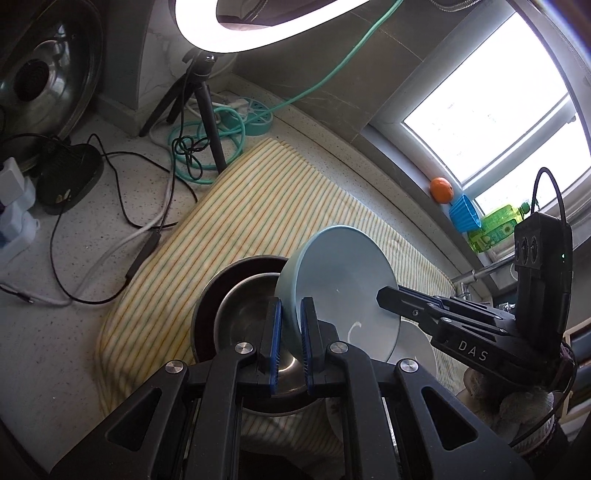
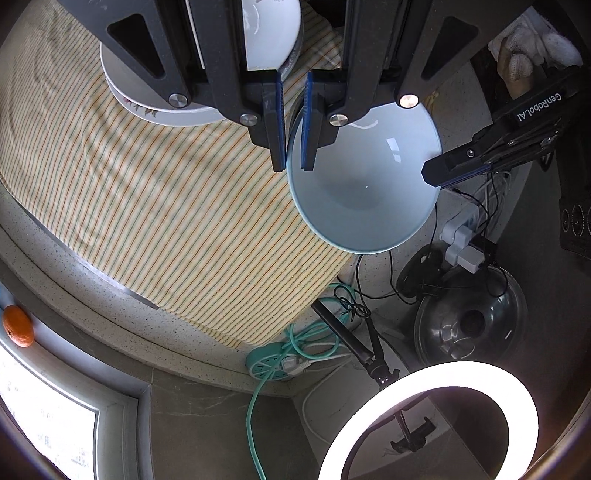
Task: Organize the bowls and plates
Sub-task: 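Lift the pale blue bowl with both tools and carry it toward the nested steel bowls, then lower the pale blue bowl into the nested steel bowls with both tools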
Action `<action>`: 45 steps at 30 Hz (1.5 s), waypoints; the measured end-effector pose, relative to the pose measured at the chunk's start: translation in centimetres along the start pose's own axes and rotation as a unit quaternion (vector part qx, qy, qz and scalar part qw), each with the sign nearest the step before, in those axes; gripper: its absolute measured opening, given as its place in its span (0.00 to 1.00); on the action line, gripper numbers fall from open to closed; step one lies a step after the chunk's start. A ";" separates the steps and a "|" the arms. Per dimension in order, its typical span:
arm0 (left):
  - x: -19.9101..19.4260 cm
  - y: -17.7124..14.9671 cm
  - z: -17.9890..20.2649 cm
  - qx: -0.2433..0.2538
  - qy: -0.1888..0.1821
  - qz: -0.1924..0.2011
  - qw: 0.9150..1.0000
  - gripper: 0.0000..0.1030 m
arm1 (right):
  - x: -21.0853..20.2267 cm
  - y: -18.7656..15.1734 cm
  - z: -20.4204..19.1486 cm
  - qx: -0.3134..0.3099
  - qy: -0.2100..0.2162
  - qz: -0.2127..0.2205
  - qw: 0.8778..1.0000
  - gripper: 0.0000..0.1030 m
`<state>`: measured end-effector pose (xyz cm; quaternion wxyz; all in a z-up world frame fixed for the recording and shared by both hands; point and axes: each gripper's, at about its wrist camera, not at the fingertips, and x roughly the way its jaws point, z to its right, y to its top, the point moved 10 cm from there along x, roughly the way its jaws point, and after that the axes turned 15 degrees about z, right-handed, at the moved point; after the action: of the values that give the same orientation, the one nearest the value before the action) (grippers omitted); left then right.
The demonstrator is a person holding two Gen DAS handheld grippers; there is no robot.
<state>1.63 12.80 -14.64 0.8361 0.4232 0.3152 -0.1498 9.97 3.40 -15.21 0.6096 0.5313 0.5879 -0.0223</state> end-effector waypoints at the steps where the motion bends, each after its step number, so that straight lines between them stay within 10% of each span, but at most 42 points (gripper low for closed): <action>1: 0.0 -0.2 -0.3 -0.002 0.001 -0.003 1.000 0.08 | 0.2 -0.2 -0.2 -0.001 0.000 -0.003 1.000 0.07; 45: 1.3 -3.0 -4.1 -0.014 0.013 -0.050 0.999 0.08 | 3.8 -3.6 -1.7 -0.028 -0.019 -0.051 0.998 0.07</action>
<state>-0.56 14.35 -19.17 0.8292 0.3973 0.3488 -0.1811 7.58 5.27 -19.81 0.6330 0.4828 0.6033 -0.0471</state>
